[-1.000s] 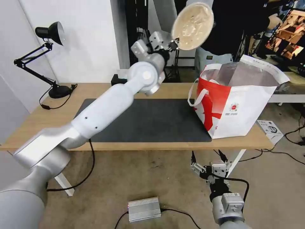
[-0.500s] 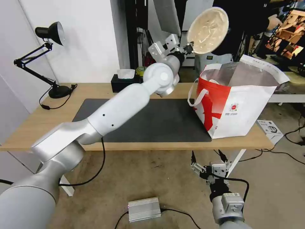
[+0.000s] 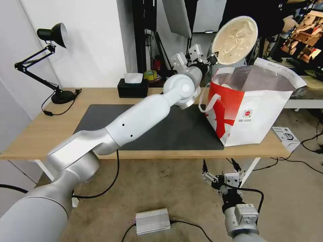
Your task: Pick up the trash from the table and place it into the takeout bag.
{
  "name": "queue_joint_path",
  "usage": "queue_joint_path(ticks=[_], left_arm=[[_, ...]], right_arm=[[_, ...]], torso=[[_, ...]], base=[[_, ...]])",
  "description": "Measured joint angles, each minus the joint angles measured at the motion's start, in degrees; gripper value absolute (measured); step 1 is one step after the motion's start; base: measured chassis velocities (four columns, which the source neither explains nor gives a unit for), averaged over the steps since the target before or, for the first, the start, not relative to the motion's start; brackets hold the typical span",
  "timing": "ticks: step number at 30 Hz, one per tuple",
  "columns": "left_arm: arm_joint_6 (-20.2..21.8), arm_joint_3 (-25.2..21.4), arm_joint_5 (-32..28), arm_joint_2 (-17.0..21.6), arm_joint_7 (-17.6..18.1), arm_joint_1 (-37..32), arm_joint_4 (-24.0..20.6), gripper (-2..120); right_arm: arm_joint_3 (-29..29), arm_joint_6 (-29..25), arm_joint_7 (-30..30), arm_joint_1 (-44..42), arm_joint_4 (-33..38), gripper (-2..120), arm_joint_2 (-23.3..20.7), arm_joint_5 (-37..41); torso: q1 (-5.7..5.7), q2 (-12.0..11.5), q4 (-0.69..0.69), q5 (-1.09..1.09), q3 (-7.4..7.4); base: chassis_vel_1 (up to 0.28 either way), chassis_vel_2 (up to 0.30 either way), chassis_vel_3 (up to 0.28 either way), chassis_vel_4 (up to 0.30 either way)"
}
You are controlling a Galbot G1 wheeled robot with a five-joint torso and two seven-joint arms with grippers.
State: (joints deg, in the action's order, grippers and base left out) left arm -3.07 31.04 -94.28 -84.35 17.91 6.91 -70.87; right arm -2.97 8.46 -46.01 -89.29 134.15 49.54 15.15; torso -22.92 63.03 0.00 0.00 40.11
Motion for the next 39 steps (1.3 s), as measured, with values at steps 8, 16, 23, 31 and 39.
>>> queue_joint_path(ticks=[8,16,23,31,39], left_arm=[[0.26,1.86,1.95,-0.58,-0.67,0.03,1.15,0],[2.27,4.35,4.51,-0.18,-1.7,0.11,2.54,0],[2.61,6.84,6.67,-0.25,-4.06,0.9,4.44,0],[2.92,8.52,9.56,-0.81,-5.05,1.38,6.53,0],[3.73,10.21,11.87,-0.83,-9.86,1.56,8.15,0]], right_arm=[[0.0,0.0,0.0,0.0,0.0,100,0.0,0.0],[0.0,0.0,0.0,0.0,0.0,100,0.0,0.0],[0.0,0.0,0.0,0.0,0.0,100,0.0,0.0],[0.0,0.0,0.0,0.0,0.0,100,0.0,0.0],[0.0,0.0,0.0,0.0,0.0,100,0.0,0.0]], torso=[[0.0,0.0,0.0,0.0,0.0],[0.0,0.0,0.01,0.0,0.0],[0.0,-0.01,0.0,0.0,0.0],[0.0,-0.01,0.01,0.0,0.0],[0.0,-0.01,0.01,-0.01,0.0]], base=[[0.0,0.0,0.0,0.0],[0.0,0.0,0.0,0.0],[0.0,0.0,0.0,0.0],[0.0,0.0,0.0,0.0],[0.0,0.0,0.0,0.0]])
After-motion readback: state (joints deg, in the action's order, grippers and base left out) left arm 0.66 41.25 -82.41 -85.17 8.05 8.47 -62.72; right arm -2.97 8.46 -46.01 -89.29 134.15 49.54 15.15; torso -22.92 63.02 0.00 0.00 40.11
